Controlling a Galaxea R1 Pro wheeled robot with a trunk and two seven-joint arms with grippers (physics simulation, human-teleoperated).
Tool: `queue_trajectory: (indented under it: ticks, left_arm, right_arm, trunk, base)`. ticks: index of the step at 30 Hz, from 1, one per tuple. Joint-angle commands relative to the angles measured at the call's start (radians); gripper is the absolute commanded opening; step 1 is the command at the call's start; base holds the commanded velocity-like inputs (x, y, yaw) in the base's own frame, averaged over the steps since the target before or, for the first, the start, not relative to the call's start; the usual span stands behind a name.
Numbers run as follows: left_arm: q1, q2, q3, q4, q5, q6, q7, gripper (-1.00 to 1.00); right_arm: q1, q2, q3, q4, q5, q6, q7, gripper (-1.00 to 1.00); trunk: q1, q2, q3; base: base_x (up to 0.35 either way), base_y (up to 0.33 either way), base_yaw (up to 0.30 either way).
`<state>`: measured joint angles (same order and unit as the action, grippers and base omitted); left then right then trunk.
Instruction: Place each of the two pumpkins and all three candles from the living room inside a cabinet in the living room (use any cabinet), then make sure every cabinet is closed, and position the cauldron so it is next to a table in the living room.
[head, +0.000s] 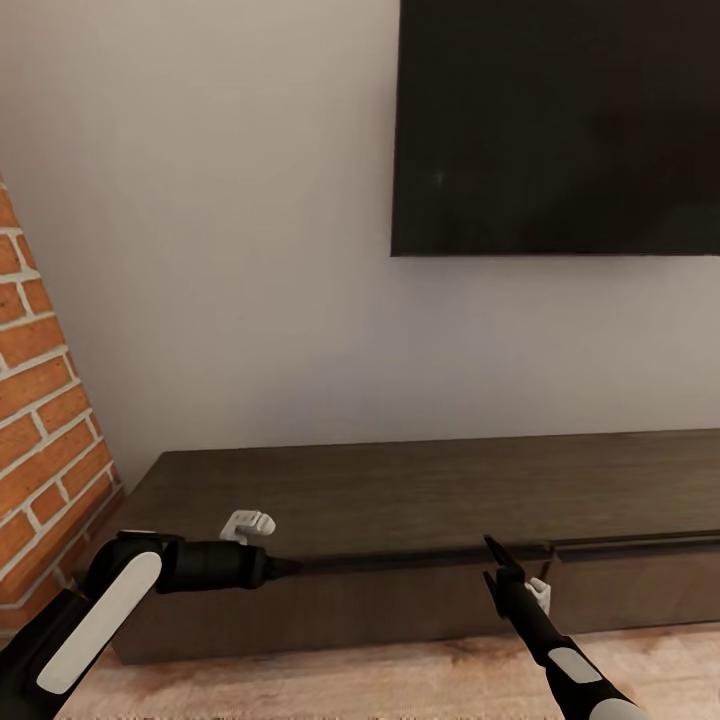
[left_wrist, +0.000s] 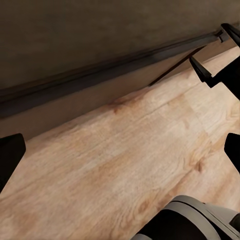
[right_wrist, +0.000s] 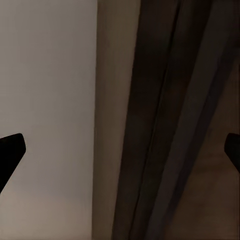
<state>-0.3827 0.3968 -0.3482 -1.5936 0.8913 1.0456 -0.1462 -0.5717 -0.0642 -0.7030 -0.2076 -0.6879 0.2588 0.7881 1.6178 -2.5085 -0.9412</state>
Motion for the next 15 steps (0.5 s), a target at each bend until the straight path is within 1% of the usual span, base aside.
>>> queue_trajectory:
  ticks: [1,9,15]
  left_arm:
    - [-0.001,0.001,0.0,0.0,-0.01,0.002,-0.01,1.0]
    - [-0.001,0.001,-0.001,0.0,-0.011,0.002,-0.01,1.0]
    - [-0.001,0.001,-0.002,0.0,-0.011,0.002,-0.01,1.0]
  right_arm:
    - [-0.001,0.0,-0.001,0.0,-0.009,0.009,0.002,1.0]
    - [-0.001,0.0,-0.001,0.0,-0.009,0.008,0.002,1.0]
    - [-0.001,0.0,0.003,0.0,-0.007,0.01,0.003,1.0]
  trunk:
    - [0.0,-0.001,-0.005]
    - [0.004,-0.003,-0.036]
    - [0.004,-0.003,-0.036]
  base:
    - [0.002,0.0,0.0]
    - [0.0,0.0,0.0]
    - [0.0,0.0,0.0]
